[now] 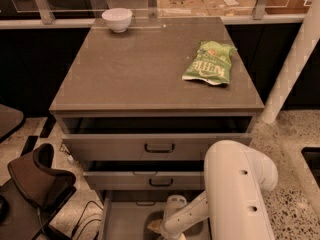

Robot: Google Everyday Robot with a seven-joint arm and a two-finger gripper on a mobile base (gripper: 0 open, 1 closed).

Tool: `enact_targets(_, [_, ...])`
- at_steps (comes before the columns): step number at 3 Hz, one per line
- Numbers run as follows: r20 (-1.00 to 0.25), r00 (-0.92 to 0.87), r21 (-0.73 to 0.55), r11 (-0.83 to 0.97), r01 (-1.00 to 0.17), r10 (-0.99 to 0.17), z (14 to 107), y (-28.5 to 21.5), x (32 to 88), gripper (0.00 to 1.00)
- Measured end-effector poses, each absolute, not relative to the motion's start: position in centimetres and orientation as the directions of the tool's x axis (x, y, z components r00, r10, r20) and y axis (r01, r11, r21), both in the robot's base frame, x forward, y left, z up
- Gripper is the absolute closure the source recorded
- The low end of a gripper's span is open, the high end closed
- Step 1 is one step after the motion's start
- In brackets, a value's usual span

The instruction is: Pick redbull can from bottom drawer and place on counter

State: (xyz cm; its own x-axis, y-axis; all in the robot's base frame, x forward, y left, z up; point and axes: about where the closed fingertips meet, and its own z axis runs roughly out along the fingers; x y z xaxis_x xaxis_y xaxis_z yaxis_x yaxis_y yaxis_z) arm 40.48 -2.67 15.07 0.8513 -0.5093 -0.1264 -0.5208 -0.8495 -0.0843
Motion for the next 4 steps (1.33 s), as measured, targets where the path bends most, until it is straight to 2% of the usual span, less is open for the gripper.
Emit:
enact_targets(1, [-0.143, 0.857, -0.119, -0.851, -0.512, -0.496, 14.0, -2.1, 39.9, 0.00])
enact_targets(3, [-0.099, 0.867, -0.169, -0.850, -0.498, -0.488, 12.3, -1.1, 40.1, 0.00])
enact_targets(4, [-0.061, 0.861, -0.192, -0.840, -0.507, -0.506, 11.7, -0.3, 40.3, 0.19])
